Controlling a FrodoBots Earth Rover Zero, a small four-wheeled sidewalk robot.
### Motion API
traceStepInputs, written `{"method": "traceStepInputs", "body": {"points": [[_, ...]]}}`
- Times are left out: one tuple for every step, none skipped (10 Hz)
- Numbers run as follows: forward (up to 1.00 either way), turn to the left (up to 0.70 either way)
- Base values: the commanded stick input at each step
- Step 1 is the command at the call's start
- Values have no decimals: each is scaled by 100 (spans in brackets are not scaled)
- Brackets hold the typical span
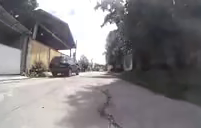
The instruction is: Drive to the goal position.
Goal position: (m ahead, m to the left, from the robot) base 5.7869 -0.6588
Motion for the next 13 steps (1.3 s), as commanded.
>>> {"method": "traceStepInputs", "body": {"points": [[50,-21],[50,-21],[50,-15],[50,-9],[50,-3],[50,0],[50,0],[50,0],[50,0],[50,0],[50,0],[50,0],[50,0]]}}
